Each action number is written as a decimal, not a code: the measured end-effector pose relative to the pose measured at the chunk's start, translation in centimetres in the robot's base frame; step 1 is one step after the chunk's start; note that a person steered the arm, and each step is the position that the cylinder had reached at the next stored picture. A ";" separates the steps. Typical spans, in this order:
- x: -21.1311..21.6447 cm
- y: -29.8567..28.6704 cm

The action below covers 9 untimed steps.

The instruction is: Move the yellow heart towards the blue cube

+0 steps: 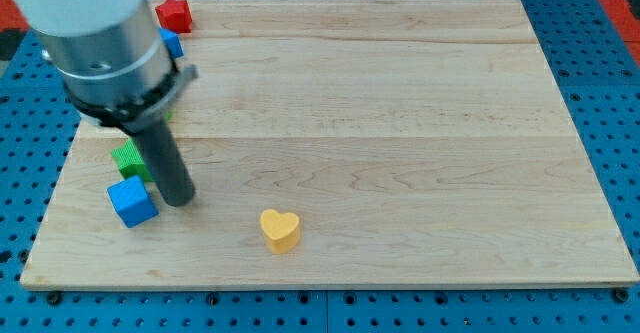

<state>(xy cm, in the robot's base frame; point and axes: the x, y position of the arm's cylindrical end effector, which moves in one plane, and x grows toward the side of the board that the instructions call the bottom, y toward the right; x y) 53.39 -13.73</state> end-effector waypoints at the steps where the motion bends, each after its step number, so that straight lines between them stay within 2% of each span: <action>1: 1.9 0.3; 3: 2.9 -6.4; 5: 3.0 -6.6; 7: 1.3 3.9; 9: -1.7 8.5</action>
<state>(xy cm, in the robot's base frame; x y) 51.73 -5.28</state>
